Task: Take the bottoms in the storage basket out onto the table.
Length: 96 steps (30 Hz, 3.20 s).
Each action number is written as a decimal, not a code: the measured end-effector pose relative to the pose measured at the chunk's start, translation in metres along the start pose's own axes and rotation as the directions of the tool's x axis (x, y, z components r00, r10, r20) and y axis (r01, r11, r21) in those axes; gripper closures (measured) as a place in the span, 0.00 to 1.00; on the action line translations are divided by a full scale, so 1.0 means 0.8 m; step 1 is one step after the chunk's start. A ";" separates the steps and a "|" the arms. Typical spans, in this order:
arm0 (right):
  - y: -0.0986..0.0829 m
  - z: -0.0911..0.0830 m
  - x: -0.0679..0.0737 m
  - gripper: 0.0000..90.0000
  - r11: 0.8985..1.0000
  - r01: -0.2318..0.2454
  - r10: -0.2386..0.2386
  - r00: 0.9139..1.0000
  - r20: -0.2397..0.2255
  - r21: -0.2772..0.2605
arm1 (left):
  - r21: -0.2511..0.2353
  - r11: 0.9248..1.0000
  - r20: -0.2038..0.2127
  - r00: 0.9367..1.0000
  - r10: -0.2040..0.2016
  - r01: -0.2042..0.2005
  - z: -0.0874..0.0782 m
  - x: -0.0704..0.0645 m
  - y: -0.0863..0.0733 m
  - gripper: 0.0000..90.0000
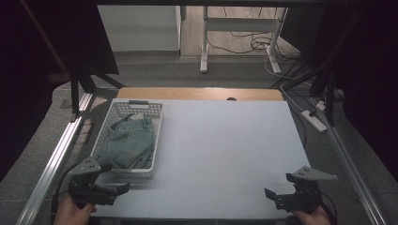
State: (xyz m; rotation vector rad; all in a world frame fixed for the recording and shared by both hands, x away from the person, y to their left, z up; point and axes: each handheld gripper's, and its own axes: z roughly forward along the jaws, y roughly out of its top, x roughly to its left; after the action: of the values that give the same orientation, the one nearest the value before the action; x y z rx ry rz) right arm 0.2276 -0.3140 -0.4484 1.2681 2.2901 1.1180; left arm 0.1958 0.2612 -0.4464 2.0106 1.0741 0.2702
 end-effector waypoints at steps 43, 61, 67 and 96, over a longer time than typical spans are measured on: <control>0.000 0.002 0.001 0.00 1.000 0.010 -0.010 1.000 -0.012 0.014 | 0.034 0.998 -0.010 0.999 -0.051 0.051 0.042 0.052 0.084 0.01; 0.001 0.002 0.001 0.00 1.000 0.014 -0.014 1.000 -0.010 0.019 | 0.080 0.990 -0.112 0.988 -0.108 0.118 0.067 0.111 0.112 0.00; 0.001 0.002 0.002 0.00 1.000 0.018 -0.018 1.000 -0.008 0.022 | 0.109 0.983 -0.143 0.981 -0.131 0.147 0.078 0.126 0.115 0.01; 0.001 0.004 0.002 0.00 0.999 0.027 -0.027 1.000 -0.010 0.029 | 0.341 0.916 -0.209 0.967 -0.143 0.209 0.154 0.175 0.107 0.00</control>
State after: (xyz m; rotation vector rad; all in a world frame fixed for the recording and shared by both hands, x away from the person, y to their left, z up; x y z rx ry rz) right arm 0.2287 -0.3108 -0.4494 1.2412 2.3320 1.0876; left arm 0.3964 0.2736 -0.4865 2.2223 1.5030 0.1695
